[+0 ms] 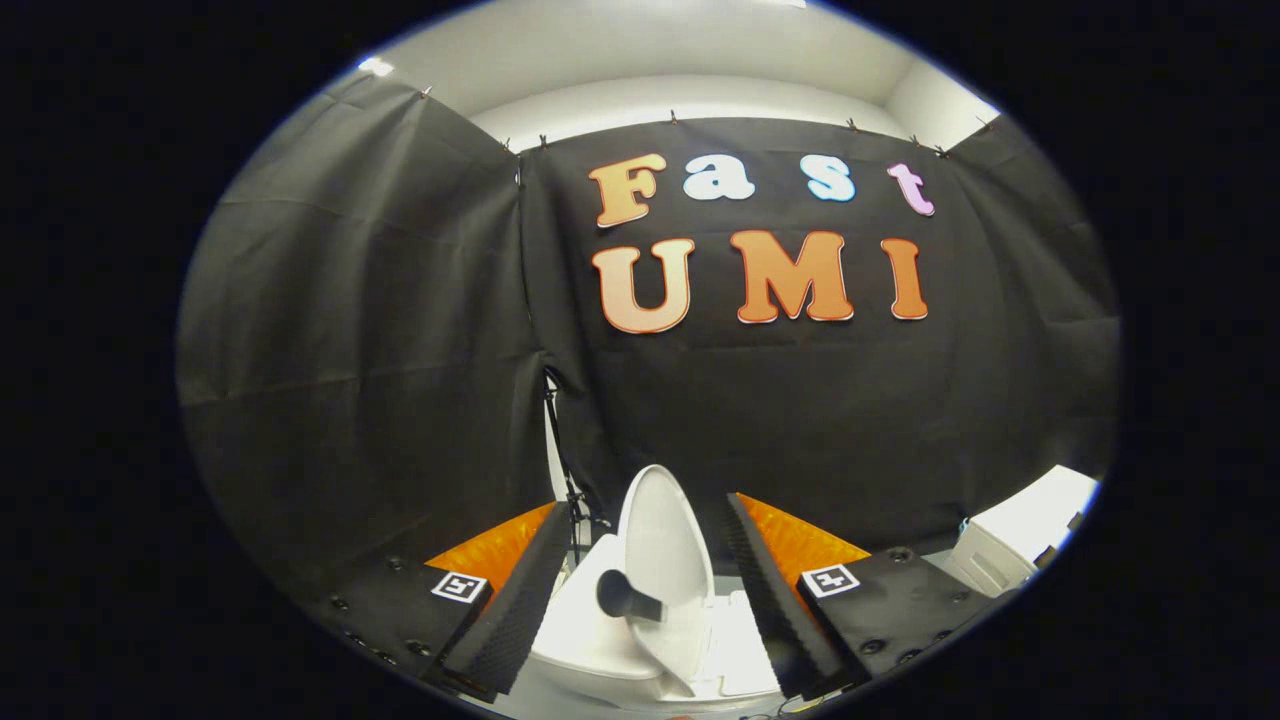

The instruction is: Open the toilet lid.

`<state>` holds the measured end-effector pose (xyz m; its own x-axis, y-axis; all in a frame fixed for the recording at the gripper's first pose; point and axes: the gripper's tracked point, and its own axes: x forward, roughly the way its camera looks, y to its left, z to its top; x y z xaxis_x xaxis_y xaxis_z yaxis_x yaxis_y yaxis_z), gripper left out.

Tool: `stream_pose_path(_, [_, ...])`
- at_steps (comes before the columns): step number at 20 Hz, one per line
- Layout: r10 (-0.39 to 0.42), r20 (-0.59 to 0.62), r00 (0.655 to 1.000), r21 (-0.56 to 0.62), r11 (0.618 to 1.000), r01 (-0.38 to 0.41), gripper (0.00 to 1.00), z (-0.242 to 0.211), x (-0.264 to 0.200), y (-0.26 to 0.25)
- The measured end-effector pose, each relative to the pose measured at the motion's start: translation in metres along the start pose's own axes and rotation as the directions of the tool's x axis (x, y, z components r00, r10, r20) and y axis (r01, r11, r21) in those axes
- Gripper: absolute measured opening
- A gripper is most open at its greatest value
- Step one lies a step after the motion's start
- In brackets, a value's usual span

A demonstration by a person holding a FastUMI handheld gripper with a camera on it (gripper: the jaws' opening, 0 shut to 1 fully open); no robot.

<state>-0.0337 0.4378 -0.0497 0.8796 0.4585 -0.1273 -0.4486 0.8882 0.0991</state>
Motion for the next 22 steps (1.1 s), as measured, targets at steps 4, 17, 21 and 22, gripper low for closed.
stream_pose_path(4, [-0.028, 0.016, 0.999, 0.010, 1.000, 0.027, 0.99, 0.015, -0.012, -0.059])
stream_pose_path(17, [-0.211, 0.016, 0.977, 0.016, 0.978, 0.210, 0.99, 0.018, -0.063, -0.291])
stream_pose_path(21, [-0.250, 0.021, 0.968, 0.050, 0.967, 0.248, 0.99, 0.015, -0.074, -0.337])
stream_pose_path(22, [-0.256, 0.019, 0.967, 0.052, 0.966, 0.254, 0.99, 0.013, -0.076, -0.345])
